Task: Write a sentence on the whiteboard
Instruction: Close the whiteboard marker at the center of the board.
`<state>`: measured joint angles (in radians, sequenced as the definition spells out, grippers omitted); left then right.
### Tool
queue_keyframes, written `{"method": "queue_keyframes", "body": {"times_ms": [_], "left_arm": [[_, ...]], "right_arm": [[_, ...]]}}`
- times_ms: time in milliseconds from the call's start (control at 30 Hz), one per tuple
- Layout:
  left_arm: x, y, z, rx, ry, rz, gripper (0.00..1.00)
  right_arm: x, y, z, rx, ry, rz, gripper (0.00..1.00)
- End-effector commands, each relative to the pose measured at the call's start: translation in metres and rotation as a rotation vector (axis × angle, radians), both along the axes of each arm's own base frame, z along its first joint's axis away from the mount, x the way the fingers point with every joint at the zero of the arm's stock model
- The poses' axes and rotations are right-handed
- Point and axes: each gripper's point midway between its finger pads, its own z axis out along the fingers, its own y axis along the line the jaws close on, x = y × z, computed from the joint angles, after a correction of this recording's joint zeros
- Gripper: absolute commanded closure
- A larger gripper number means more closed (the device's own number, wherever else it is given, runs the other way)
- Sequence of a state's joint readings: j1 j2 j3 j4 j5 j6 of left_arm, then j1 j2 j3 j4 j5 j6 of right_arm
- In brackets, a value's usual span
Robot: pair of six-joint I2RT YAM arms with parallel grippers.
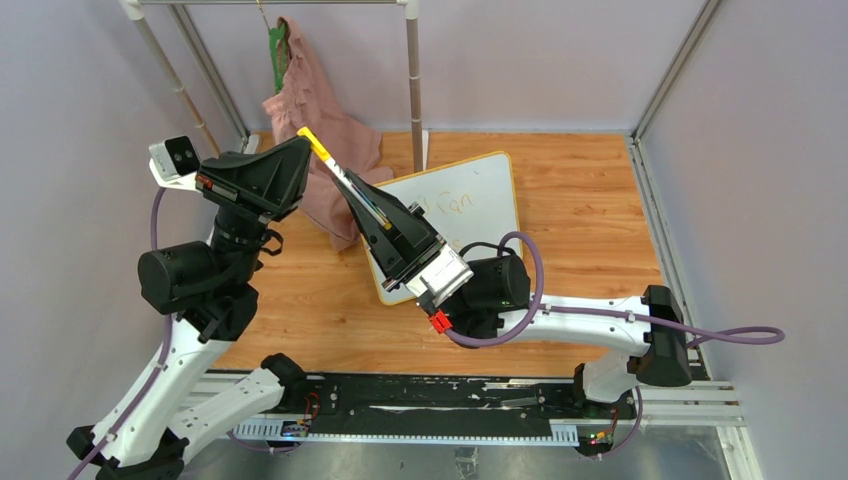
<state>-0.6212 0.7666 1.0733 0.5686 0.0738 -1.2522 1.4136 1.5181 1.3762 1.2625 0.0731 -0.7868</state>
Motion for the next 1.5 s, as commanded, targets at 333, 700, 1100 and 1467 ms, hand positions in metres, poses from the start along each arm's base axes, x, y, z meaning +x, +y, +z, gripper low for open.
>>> {"method": "queue_keyframes", "body": {"times_ms": [333,700,1100,1467], "left_arm": [[0.004,-0.037,-0.048,0.248,0.088,-0.06,0.93],[0.0,-0.029,-0.044,0.238,0.074,-0.027,0.66],[0.0,-0.021,-0.045,0.225,0.073,0.013,0.52],[0.007,-0.022,-0.061,0.246,0.123,0.027,0.49]], "right_arm": [[-0.015,0.01,-0.01,-0.065,-0.034,0.049,1.0],[-0.018,0.004,-0.018,-0.069,-0.02,0.048,1.0],[-0.018,-0.009,-0.025,-0.061,-0.001,0.034,1.0],[-0.013,-0.024,-0.03,-0.053,0.024,0.006,1.0]]}}
